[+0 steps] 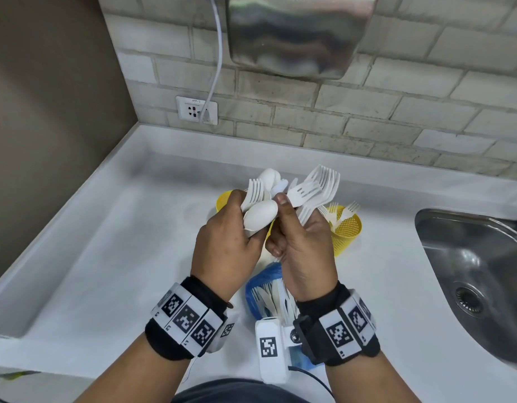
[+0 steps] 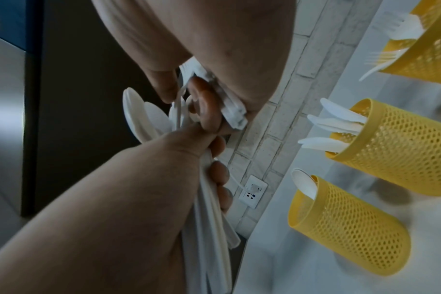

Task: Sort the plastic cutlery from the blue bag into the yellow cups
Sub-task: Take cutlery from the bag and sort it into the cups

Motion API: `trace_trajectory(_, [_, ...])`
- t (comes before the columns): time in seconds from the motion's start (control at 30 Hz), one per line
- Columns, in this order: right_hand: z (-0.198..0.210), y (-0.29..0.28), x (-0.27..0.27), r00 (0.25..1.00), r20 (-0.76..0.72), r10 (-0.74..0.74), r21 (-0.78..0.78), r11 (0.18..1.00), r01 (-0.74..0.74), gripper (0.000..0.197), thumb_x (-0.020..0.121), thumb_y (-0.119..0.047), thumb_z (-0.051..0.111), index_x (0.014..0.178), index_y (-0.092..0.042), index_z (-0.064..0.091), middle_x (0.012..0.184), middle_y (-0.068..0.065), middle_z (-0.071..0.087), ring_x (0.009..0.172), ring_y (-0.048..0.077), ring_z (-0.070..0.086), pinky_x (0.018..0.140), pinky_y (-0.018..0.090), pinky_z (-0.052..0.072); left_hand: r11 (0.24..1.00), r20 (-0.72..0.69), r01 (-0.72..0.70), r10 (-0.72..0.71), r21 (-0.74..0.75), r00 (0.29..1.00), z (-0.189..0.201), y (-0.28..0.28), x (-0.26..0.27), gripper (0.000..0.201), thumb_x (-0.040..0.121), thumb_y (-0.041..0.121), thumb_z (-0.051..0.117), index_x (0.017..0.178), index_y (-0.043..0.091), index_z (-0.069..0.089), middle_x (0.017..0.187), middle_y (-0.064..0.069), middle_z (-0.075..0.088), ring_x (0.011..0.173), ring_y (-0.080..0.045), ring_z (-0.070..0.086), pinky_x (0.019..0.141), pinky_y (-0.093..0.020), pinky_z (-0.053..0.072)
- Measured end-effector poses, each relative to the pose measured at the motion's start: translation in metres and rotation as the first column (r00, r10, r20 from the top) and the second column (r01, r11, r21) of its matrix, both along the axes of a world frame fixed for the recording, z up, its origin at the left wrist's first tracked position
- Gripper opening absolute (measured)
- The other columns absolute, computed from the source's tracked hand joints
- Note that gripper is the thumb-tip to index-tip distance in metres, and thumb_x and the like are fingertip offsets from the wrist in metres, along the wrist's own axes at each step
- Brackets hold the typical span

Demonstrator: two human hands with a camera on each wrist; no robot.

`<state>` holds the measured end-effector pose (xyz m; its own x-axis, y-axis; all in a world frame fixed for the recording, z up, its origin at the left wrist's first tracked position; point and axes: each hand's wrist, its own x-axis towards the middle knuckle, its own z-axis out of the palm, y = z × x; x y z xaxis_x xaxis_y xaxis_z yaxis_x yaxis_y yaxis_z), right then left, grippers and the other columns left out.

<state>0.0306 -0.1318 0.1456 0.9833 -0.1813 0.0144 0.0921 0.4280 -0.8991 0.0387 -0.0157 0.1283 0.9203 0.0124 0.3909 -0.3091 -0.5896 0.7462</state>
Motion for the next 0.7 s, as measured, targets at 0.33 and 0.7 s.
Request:
trace_trajectory(0.33, [0.017, -0.019, 0.001, 0.975, -0.033, -0.221, 0.127, 0.966, 0.223, 0.033, 0.107, -0.017, 0.049, 0.074, -0.014, 0.05, 0.054, 0.005, 0.043, 0.046, 0.02, 0.04, 0.048, 0.031, 0.034, 0.996, 0.03, 0.009, -0.011, 0.085, 0.999, -0.002, 0.0, 0.001, 0.035, 0.089, 0.036, 0.075, 0.112, 0.02, 0.053, 0.092, 0.002, 0.071, 0.078, -0.031, 0.066, 0.06, -0.033, 0.05])
trace_trajectory(0.7, [0.034, -0.05, 0.001, 0.94, 0.017, -0.341, 0.068, 0.938, 0.339, 0.017, 0.11, -0.032, 0.043, 0.104, -0.016, 0.046, 0.061, 0.008, 0.05, 0.035, 0.019, 0.034, 0.044, 0.025, 0.031, 0.961, 0.217, -0.042, -0.019, 0.272, 0.976, -0.005, 0.003, 0.001, 0.045, 0.079, 0.018, 0.083, 0.112, 0.029, 0.054, 0.091, 0.009, 0.07, 0.071, -0.024, 0.063, 0.051, -0.033, 0.052])
